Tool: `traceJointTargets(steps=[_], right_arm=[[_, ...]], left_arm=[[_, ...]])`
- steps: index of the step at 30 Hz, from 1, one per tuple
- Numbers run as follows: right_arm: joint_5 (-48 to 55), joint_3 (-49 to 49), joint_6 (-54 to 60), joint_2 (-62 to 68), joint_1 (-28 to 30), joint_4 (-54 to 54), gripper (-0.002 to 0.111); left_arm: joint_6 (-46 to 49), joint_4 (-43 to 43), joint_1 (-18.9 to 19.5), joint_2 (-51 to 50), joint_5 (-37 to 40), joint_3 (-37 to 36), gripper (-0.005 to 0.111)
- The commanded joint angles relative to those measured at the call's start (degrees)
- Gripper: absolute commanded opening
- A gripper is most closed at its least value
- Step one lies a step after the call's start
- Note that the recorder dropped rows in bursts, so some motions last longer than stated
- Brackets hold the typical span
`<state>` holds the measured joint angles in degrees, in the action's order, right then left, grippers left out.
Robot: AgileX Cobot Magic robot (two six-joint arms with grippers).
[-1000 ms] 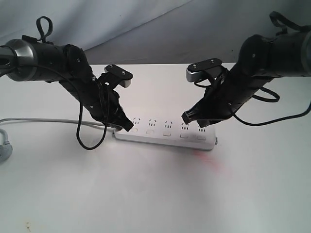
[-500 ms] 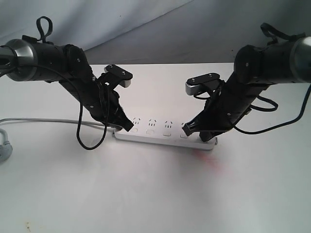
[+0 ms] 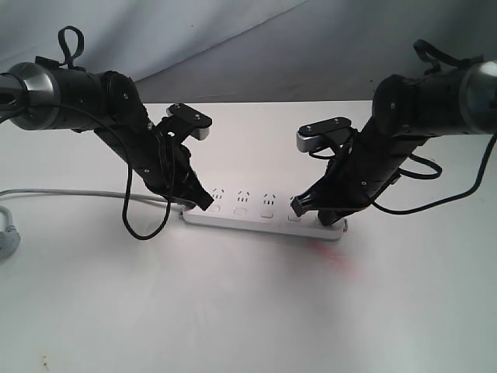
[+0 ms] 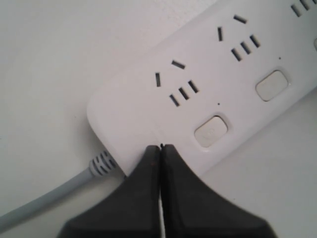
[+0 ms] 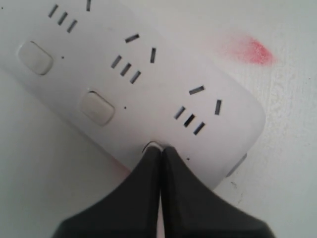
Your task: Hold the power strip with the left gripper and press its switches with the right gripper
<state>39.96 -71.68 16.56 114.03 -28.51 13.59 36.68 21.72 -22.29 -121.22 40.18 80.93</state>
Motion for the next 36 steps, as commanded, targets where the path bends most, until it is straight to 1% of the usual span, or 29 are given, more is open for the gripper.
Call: traceJointTargets(steps=[1, 8, 12, 18, 24, 30, 33, 36], right_arm=[[-1.52, -0.14, -0.42, 0.57, -0.2, -0.51, 0.0], [-0.41, -0.14, -0.42, 3.08, -0.33, -0.51, 0.0], [0.0, -0.14, -0.42, 4.36, -1.51, -1.22, 0.0], [0.08, -0.14, -4.5, 6.27, -4.03, -6.01, 0.0], [0.36, -0.14, -6.55, 7.15, -4.15, -8.44, 0.0], [-4.72, -0.43, -6.65, 0.01, -4.15, -8.44, 0.0], [-8.23, -0.43, -6.65, -4.47, -4.15, -6.44, 0.0], [-8.97, -0.43, -6.41, -6.14, -4.15, -5.5, 0.0]], left_arm=[[-0.56, 0.05, -0.39, -0.29, 0.56, 0.34, 0.0], [-0.56, 0.05, -0.39, -0.29, 0.56, 0.34, 0.0], [-0.56, 0.05, -0.39, -0.29, 0.56, 0.34, 0.0], [-0.56, 0.05, -0.39, -0.29, 0.56, 0.34, 0.0], [-0.56, 0.05, -0.39, -0.29, 0.56, 0.34, 0.0], [-0.56, 0.05, -0.39, -0.29, 0.56, 0.34, 0.0], [-0.56, 0.05, -0.39, -0.29, 0.56, 0.34, 0.0], [-0.56, 0.05, -0.39, -0.29, 0.56, 0.34, 0.0]])
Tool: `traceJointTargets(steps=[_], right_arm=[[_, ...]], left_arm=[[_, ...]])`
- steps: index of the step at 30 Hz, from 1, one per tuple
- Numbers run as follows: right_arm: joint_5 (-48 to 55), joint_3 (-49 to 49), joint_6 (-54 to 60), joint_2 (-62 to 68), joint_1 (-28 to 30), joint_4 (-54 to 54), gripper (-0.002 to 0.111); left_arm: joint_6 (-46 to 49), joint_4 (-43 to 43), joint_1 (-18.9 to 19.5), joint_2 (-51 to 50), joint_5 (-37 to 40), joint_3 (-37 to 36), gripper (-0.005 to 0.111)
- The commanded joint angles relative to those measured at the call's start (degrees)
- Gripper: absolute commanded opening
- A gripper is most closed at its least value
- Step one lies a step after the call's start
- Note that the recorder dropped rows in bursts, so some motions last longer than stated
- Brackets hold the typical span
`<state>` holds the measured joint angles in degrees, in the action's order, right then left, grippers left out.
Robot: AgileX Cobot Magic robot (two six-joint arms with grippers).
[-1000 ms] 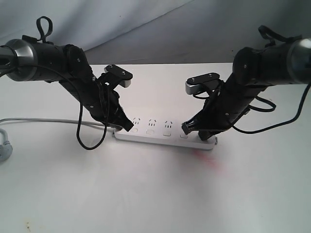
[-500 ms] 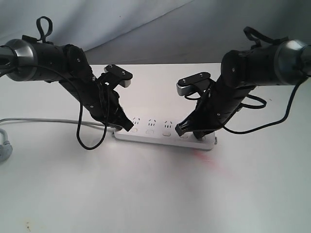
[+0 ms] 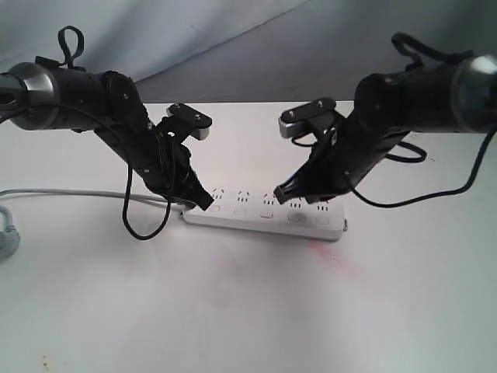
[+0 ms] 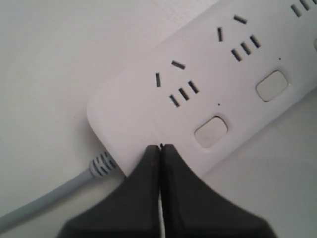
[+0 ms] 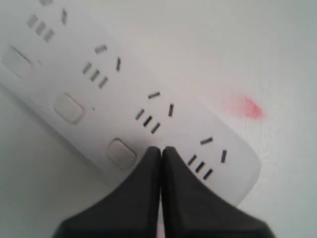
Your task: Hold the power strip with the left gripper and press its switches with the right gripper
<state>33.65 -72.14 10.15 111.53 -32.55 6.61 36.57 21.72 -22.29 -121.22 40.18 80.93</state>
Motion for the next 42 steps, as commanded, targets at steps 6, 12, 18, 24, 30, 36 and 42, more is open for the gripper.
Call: traceJointTargets(steps=[6, 12, 18, 24, 30, 36, 42], right_arm=[[-1.41, 0.04, 0.23, -2.84, -0.11, 1.76, 0.0], [-0.03, 0.04, 0.35, -0.48, -0.22, 2.52, 0.0], [-0.4, 0.04, 5.1, 1.36, -0.71, 9.26, 0.0], [-2.14, 0.04, 5.1, 2.92, -1.79, 9.15, 0.0], [-5.23, 0.04, 5.1, 4.27, -2.01, 8.69, 0.0], [-3.82, 0.04, 4.8, 4.27, -2.01, 8.69, 0.0], [0.12, 0.04, 2.59, 4.27, -2.01, 5.32, 0.0]], left_arm=[[-0.45, 0.05, -0.39, -0.29, 0.56, 0.34, 0.0], [-0.45, 0.05, -0.39, -0.29, 0.56, 0.34, 0.0], [-0.45, 0.05, -0.39, -0.29, 0.43, 0.34, 0.0], [-0.45, 0.05, -0.39, -0.29, 0.43, 0.34, 0.0], [-0.45, 0.05, -0.39, -0.29, 0.43, 0.34, 0.0], [-0.45, 0.05, -0.39, -0.29, 0.2, 0.34, 0.0], [-0.45, 0.05, -0.39, -0.29, 0.31, 0.34, 0.0]])
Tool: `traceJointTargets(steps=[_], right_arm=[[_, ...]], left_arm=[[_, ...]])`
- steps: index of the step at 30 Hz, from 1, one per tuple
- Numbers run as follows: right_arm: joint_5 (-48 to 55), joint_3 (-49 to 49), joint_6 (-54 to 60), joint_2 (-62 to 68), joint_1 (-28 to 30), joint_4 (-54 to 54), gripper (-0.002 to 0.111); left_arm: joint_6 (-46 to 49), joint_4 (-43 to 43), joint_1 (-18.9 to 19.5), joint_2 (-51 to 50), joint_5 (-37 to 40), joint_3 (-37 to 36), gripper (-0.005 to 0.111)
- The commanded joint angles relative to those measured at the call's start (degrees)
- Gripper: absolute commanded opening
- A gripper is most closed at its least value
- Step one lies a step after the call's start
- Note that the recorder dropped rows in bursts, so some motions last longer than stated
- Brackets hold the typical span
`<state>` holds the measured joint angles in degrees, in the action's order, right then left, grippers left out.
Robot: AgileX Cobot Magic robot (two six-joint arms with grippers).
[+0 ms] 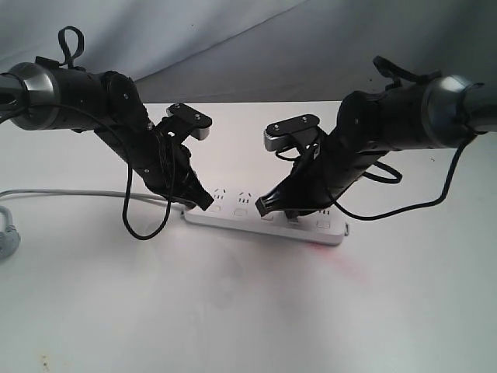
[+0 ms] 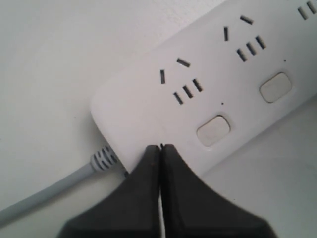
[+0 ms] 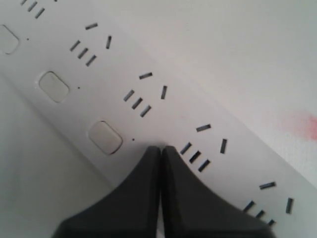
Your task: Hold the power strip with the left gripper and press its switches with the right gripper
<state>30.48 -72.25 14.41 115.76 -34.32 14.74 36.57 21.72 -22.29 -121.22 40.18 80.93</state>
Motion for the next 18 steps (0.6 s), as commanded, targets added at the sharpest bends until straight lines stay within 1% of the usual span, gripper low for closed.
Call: traceJointTargets(steps=[1, 9, 12, 14, 18], right_arm=[[3.44, 0.14, -1.8, 0.04, -0.24, -2.82, 0.0], [-0.49, 0.14, -1.8, -3.47, -0.39, -3.73, 0.0], [1.03, 0.14, -1.8, -4.86, -0.39, -3.54, 0.0], [4.06, 0.14, -2.45, -4.49, -0.39, -3.54, 0.0], [4.63, 0.14, -2.45, -4.49, -0.39, -3.54, 0.0]], left_arm=[[-0.45, 0.05, -0.39, -0.29, 0.31, 0.34, 0.0], [-0.45, 0.05, -0.39, -0.29, 0.21, 0.34, 0.0], [-0.45, 0.05, -0.39, -0.4, 0.2, 0.34, 0.0], [-0.45, 0.05, -0.39, -0.4, 0.2, 0.34, 0.0], [-0.45, 0.05, -0.39, -0.34, 0.31, 0.34, 0.0]])
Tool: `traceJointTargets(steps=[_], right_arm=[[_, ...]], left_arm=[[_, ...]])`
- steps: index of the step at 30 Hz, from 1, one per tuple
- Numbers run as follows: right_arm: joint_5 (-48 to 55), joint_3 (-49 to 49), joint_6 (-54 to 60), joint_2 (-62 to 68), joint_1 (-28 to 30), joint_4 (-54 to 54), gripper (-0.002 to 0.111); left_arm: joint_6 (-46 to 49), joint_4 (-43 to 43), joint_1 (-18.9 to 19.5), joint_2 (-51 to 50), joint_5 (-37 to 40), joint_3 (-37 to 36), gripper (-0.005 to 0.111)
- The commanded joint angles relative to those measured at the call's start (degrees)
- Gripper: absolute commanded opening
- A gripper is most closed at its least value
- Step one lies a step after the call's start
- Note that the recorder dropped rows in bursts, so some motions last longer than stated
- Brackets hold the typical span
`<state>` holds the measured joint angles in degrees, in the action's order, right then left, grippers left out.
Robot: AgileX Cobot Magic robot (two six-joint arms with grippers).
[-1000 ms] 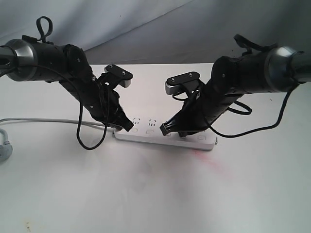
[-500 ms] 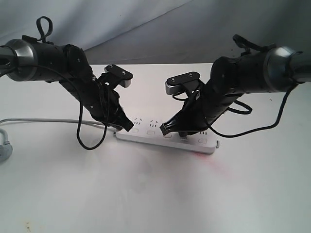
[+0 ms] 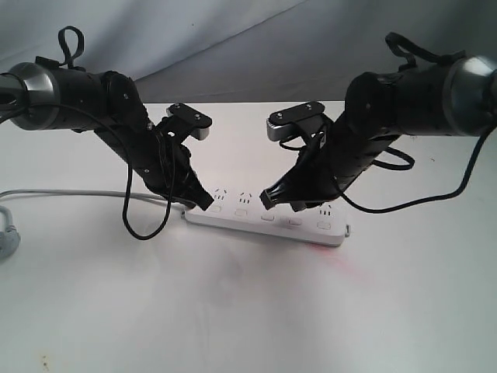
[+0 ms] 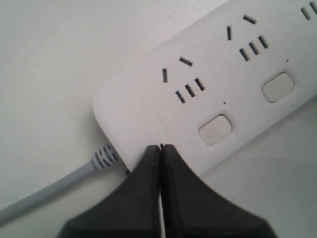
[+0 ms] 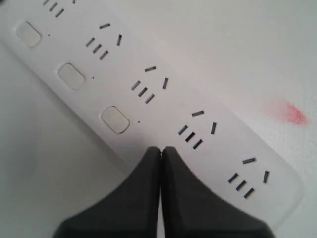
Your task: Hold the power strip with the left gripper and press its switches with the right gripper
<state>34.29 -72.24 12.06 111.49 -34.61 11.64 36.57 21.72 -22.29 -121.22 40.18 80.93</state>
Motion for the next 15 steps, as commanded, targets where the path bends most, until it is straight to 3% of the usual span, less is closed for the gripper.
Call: traceJointTargets(steps=[1, 15], right_arm=[[0.96, 0.14, -0.1, -0.1, -0.11, -0.44, 0.0], [-0.44, 0.14, -0.1, 3.23, -0.14, -0.44, 0.0]], left_arm=[[-0.45, 0.05, -0.39, -0.34, 0.31, 0.34, 0.0], [-0.45, 0.05, -0.39, -0.34, 0.2, 0.34, 0.0]])
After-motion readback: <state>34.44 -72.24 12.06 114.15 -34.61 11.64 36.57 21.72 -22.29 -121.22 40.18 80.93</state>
